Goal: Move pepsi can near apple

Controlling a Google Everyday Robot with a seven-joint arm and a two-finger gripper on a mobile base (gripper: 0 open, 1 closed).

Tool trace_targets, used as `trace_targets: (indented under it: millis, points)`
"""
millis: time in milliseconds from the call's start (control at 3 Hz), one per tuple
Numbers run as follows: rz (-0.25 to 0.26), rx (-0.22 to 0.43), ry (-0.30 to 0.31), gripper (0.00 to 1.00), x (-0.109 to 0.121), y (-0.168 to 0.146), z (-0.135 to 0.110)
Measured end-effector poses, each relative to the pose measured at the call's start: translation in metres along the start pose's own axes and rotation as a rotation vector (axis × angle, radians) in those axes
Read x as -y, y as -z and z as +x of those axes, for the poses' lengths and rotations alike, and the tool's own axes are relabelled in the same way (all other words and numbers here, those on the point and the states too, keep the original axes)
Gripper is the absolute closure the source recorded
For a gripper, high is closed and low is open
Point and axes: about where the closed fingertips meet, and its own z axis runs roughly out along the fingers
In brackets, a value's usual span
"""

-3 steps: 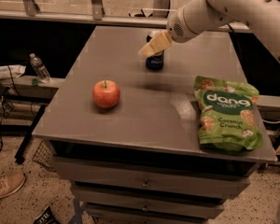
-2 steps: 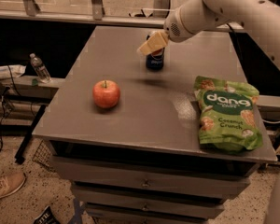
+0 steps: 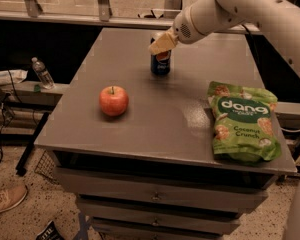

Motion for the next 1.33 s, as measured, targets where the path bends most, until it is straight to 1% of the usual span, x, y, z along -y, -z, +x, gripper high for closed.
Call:
trace_targets:
  millis: [333, 667, 1000, 1333]
  points:
    - [-0.031, 0.041, 0.073, 0.88, -0.021, 0.017, -0.017]
    - [-0.092, 0.058, 0.184, 1.00, -0.060, 0.032, -0.033]
    - [-0.175, 0.028, 0.262, 1.00, -0.098, 0.027, -0.036]
    - [-0.234, -0.030, 0.303, 1.00, -0.122, 0.014, -0.030]
